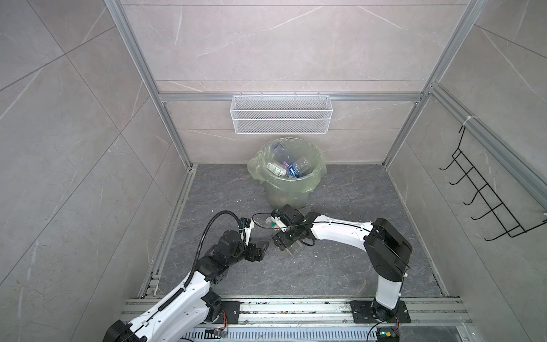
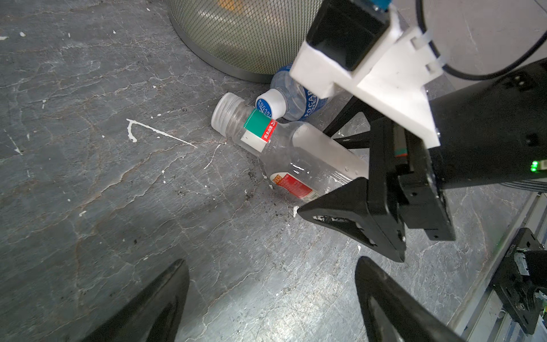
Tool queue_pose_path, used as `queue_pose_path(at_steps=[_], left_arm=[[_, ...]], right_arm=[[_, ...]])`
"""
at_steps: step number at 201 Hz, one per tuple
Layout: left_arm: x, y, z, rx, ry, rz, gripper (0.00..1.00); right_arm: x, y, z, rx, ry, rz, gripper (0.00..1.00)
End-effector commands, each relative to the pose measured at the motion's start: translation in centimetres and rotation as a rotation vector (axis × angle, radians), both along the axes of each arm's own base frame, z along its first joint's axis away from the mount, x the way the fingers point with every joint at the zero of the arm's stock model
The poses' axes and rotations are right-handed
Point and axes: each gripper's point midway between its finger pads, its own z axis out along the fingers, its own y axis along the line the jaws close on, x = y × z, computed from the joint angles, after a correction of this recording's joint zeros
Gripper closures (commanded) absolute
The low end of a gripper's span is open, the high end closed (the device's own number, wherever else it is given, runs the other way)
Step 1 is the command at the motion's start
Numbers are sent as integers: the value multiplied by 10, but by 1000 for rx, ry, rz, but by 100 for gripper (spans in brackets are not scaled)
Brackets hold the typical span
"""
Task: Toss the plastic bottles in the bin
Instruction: 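Bring the right gripper back and lower it around the green-label bottle, then close the right gripper on the green-label bottle and lift it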
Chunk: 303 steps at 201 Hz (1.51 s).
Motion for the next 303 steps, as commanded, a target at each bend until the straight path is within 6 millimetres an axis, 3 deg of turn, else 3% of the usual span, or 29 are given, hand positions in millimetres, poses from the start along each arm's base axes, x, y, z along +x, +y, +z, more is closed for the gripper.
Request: queue_pose_path(at_steps=[1,78,139,217,303], left_arm=[[4,-1,8,-11,-39,6,10],[4,0,7,-9,-36,10,10],[4,-1,7,-10,-32,9,10],[5,-1,6,-7,-28,10,10],[5,-1,5,-7,-24,8,10]], right_arm=[[4,3,-1,-13,0,-28,15],[0,0,-10,-23,17,-42,27],[-6,-6,-11,-14,15,-45,44],[-19,-28,28,112,-98,-70,51],[-41,-80,71,222,-235,-177,53]])
